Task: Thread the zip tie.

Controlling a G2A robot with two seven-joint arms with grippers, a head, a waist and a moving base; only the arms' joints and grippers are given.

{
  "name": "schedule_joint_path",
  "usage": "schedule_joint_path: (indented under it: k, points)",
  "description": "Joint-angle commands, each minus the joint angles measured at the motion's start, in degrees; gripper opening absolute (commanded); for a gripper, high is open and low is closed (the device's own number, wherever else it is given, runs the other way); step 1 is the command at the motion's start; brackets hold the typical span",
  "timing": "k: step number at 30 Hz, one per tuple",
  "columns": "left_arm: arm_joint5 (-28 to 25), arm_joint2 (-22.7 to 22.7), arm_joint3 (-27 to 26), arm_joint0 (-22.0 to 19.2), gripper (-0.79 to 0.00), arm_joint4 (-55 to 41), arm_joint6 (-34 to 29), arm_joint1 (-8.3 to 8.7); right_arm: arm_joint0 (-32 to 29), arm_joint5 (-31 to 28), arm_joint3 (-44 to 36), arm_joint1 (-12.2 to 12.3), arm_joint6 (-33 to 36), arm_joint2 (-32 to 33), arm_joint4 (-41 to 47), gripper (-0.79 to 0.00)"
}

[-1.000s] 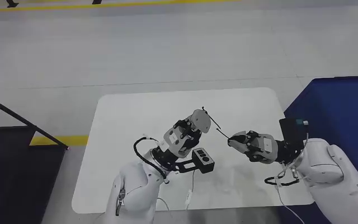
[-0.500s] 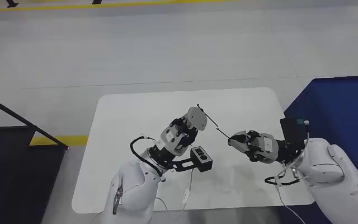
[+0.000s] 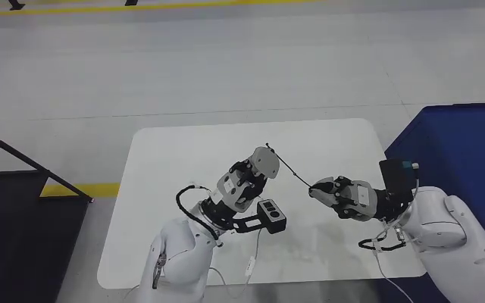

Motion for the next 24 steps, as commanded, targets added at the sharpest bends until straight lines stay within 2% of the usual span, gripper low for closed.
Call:
schedule_joint_path:
  k: [1,9,10,11,12,13,16,19,20,21,24]
  points:
    - [-0.15,-0.05,0.0,-0.01,-0.785,0.14,-0.09,0.2,0.0,0.0,0.0,0.0,0.0,0.0,0.0,-0.785]
    - [-0.89,0.51,0.38,-0.58,-0.785,0.08,-1.15,0.76,0.0,0.0,0.0,0.0,0.0,0.0,0.0,-0.785]
    - [-1.16,0.41,0.09,-0.58,-0.785,-0.73,-1.88,0.79,0.94,1.9,-0.59,-0.1,-0.87,1.66,-2.76,-0.785]
    - [-1.29,0.32,-0.15,-0.59,-0.785,-1.51,-2.43,0.8,1.76,4.0,-1.36,-0.25,-2.16,3.5,-6.93,-0.785]
    - [-1.58,0.02,-0.54,-0.63,-0.785,-2.76,-3.09,0.83,2.83,8.06,-3.73,-0.61,-5.27,6.47,-17.32,-0.785]
    - [-2.12,-0.62,-1.0,-0.81,-0.785,-3.62,-3.75,0.88,2.42,12.47,-6.43,-1.12,-10.29,7.79,-28.91,-0.785]
    - [-3.75,-2.99,-2.32,-1.77,-0.785,-6.23,-5.12,1.04,-1.87,26.73,-8.31,-2.35,-29.22,7.29,-55.99,-0.785]
    - [-4.56,-4.84,-3.1,-2.67,-0.785,-7.44,-4.62,1.32,-5.49,41.15,-6.67,-2.79,-43.99,5.74,-77.76,-0.785]
    - [-4.66,-5.14,-3.25,-2.83,-0.785,-7.81,-4.19,1.45,-6.79,44.88,-5.26,-2.94,-47.53,4.8,-82.08,-0.785]
    - [-4.75,-5.24,-3.38,-2.89,-0.785,-7.98,-3.96,1.53,-7.33,46.06,-4.46,-3.06,-48.83,4.3,-82.98,-0.785]
    - [-4.59,-4.63,-3.42,-2.85,-0.785,-8.08,-3.24,1.74,-7.42,46.75,-3.58,-3.23,-50.19,3.73,-84.58,-0.785]
